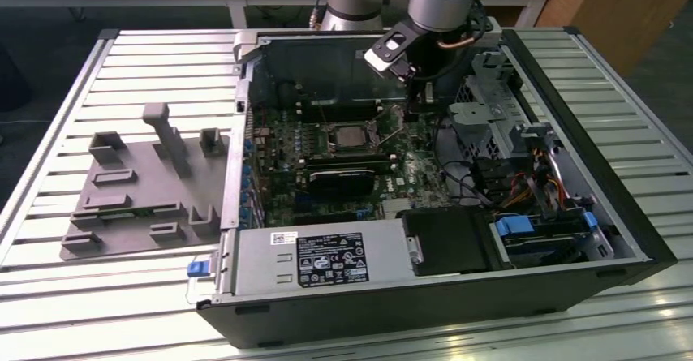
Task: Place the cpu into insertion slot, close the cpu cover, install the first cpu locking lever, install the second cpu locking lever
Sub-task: 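Close the cpu cover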
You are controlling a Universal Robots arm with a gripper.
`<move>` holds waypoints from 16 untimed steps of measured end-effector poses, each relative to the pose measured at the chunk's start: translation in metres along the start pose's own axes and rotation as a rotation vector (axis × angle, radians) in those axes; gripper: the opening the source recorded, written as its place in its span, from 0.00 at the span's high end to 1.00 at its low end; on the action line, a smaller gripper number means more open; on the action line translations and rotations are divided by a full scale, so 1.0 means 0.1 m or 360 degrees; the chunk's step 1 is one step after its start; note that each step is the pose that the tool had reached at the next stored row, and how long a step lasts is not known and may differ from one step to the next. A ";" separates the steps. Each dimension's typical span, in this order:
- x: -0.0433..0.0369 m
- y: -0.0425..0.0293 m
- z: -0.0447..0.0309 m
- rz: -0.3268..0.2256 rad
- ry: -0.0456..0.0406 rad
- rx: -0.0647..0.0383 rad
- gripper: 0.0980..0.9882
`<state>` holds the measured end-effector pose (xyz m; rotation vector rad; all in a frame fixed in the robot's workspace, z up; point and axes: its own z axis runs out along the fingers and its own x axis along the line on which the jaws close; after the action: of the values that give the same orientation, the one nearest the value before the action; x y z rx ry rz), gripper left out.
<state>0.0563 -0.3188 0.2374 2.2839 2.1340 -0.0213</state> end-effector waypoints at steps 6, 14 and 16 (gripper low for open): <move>0.001 0.013 0.008 -0.0003 -0.0009 0.0130 1.00; 0.002 0.027 0.012 -0.0005 -0.0017 0.0254 1.00; 0.002 0.024 0.013 -0.0005 -0.0017 0.0255 1.00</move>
<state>0.0587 -0.3188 0.2362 2.3573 2.2061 -0.2119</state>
